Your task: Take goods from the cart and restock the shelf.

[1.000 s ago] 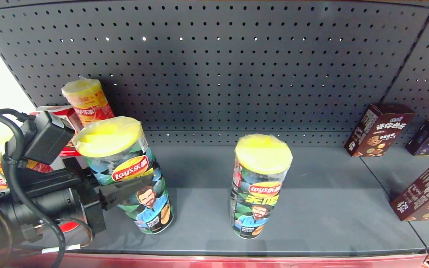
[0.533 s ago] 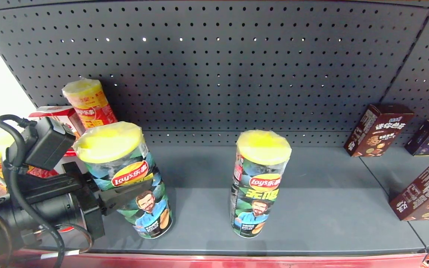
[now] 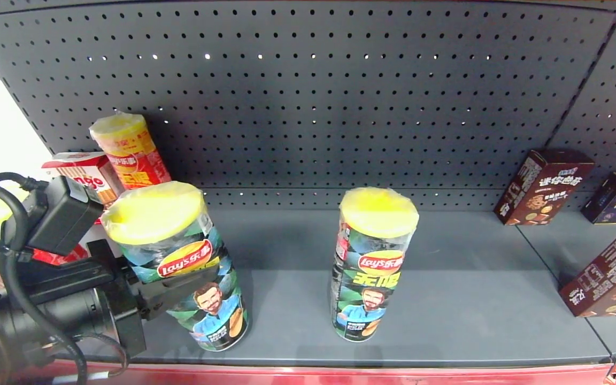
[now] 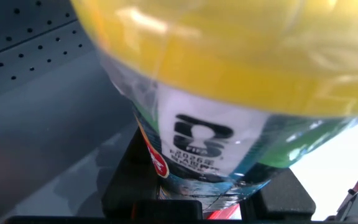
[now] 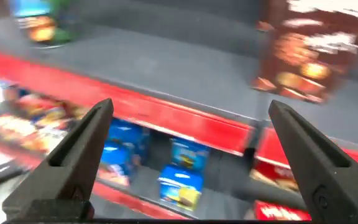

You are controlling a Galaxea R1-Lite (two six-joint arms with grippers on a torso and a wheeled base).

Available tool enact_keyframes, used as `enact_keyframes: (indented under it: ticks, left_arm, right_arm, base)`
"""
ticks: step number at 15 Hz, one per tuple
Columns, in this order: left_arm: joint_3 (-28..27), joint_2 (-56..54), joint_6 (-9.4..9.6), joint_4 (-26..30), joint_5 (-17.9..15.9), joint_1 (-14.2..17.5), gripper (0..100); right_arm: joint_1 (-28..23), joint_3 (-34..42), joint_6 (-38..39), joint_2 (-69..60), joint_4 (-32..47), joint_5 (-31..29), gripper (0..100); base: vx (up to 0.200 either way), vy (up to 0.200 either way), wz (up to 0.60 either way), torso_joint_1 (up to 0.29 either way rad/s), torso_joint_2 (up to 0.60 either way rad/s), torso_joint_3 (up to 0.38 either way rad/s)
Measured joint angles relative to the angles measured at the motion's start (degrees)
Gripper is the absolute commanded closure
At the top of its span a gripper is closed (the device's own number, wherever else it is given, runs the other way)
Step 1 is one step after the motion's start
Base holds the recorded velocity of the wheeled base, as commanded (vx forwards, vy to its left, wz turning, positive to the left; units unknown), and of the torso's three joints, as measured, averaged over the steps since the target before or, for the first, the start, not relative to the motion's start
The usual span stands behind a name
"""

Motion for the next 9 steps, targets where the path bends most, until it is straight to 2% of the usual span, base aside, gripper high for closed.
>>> enact_keyframes:
  ticks: [3,5,9]
  left_arm:
    - [-0.1,-0.1,0.00,0.0,0.0,-0.9,100]
    - [-0.4,-0.1,-0.07,0.0,-0.1,-1.1,100]
    - [-1.3,-0.1,-0.07,0.0,0.0,-2.0,100]
  right_arm:
    - [0.1,0.1,2.8,0.0,0.6,0.6,0]
    - [0.4,0.1,2.9,-0.1,3.8,0.6,0]
    - [0.6,0.1,5.0,-0.1,3.6,0.0,0]
  base:
    - [0.000,0.000,0.00,0.000,0.00,0.000]
    - [0.000,0.000,0.00,0.000,0.00,0.000]
    - [0.000,0.000,0.00,0.000,0.00,0.000]
